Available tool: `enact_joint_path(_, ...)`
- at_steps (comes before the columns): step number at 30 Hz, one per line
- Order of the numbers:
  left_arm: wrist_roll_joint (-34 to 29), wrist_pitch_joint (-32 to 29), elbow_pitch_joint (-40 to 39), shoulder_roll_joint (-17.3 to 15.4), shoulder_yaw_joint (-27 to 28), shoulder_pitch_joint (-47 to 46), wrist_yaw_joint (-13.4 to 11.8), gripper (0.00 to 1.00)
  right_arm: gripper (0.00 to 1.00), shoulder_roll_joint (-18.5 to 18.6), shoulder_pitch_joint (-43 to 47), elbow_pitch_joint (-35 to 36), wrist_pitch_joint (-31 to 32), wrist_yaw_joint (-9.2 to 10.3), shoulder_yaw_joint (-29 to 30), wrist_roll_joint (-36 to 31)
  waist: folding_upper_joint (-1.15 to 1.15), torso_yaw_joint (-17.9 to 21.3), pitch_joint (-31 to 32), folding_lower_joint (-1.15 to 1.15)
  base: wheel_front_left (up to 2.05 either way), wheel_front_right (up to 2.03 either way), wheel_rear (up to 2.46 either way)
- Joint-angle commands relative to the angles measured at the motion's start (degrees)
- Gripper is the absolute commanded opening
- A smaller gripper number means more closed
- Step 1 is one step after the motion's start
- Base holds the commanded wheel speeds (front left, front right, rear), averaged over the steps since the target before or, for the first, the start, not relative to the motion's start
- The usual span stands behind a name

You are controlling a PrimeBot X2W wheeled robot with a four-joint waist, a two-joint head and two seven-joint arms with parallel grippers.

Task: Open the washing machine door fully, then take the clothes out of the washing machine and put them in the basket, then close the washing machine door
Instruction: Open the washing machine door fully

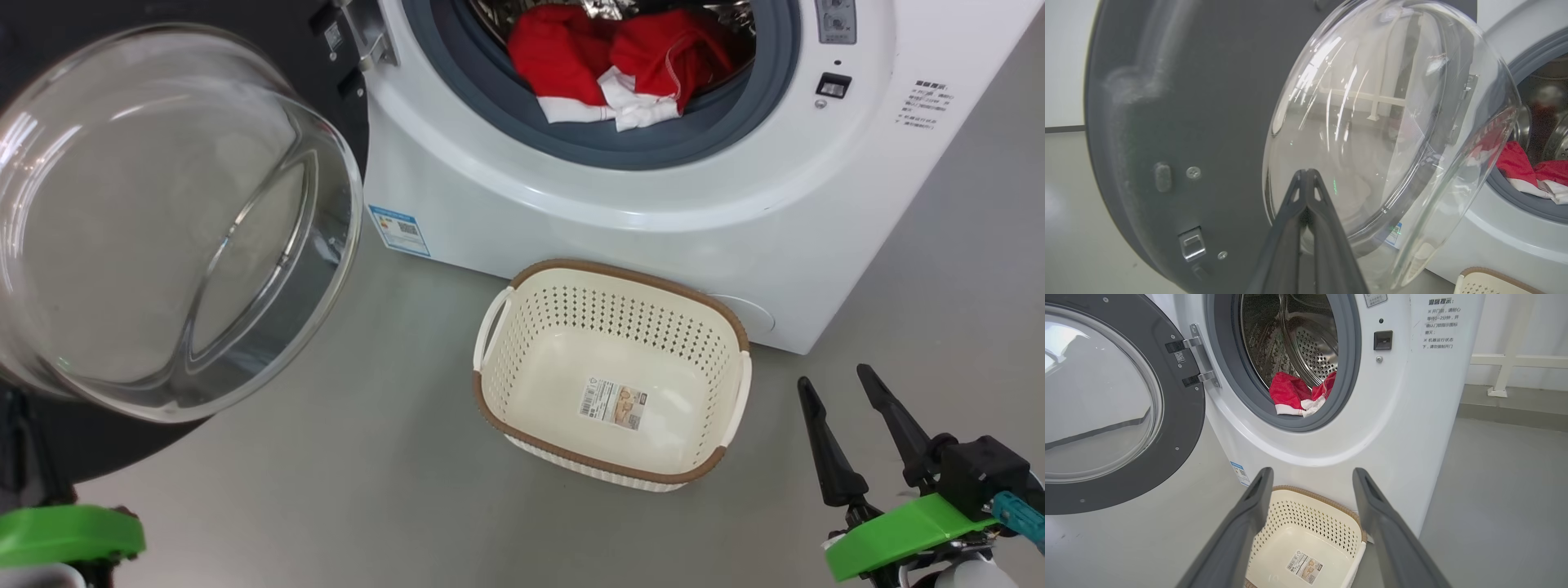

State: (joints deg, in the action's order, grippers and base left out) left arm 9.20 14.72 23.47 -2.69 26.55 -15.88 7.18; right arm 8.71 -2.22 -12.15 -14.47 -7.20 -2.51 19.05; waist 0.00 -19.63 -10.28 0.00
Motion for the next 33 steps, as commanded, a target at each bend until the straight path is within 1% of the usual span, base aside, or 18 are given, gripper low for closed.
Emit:
enact_joint_path(1, 0.43, 0.28, -1.91, -1.67, 0.98, 0.91, 0.30, 0.76, 1.00, 0.25, 0.52, 1.21, -0.52, -0.29, -0.86, -0.27, 0.00, 0.35, 0.55, 0.00, 0.00, 0.00, 0.00)
enact_joint_path(2, 0.81, 0.28, -2.46, -1.49, 0.24, 1.58, 0.30, 0.91, 1.00, 0.19, 0.63, 1.21, -0.52, -0.29, -0.64, -0.23, 0.00, 0.51, 0.76, 0.00, 0.00, 0.00, 0.00)
enact_joint_path(3, 1.33, 0.28, -3.10, -1.32, -0.69, 2.21, 0.30, 1.00, 1.00, 0.12, 0.74, 1.22, -0.52, -0.29, -0.41, -0.20, 0.00, 0.68, 0.95, 0.00, 0.00, 0.00, 0.00)
enact_joint_path(8, 2.08, 0.28, -6.00, -0.81, -4.71, 5.69, 0.30, 1.00, 1.00, -0.28, 1.29, 1.30, -0.52, -0.29, 0.67, -0.09, 0.00, 2.11, 2.07, 0.00, 0.00, 0.00, 0.00)
enact_joint_path(14, 3.15, 0.28, -8.24, -0.81, -9.82, 8.65, 0.30, 1.00, 1.00, -0.78, 1.84, 1.43, -0.52, -0.29, 1.85, 0.09, 0.00, 4.78, 3.06, 0.00, 0.00, 0.00, 0.00)
enact_joint_path(22, 5.87, 0.28, -11.44, -2.28, -17.58, 10.71, 0.30, 1.00, 1.00, -1.33, 2.32, 1.97, -0.52, -0.29, 3.92, 0.38, 0.00, 8.81, 2.90, 0.00, 0.00, 0.00, 0.00)
enact_joint_path(27, 7.49, 0.28, -13.61, -3.66, -21.33, 11.21, 0.30, 1.00, 1.00, -1.76, 2.20, 2.31, -0.52, -0.29, 5.09, 0.79, 0.00, 11.69, 2.55, 0.00, 0.00, 0.00, 0.00)
enact_joint_path(33, 8.55, 0.28, -15.36, -4.50, -24.73, 12.18, 0.30, 1.00, 1.00, -2.30, 1.88, 2.52, -0.52, -0.29, 5.70, 1.04, 0.00, 15.11, 2.36, 0.00, 0.00, 0.00, 0.00)
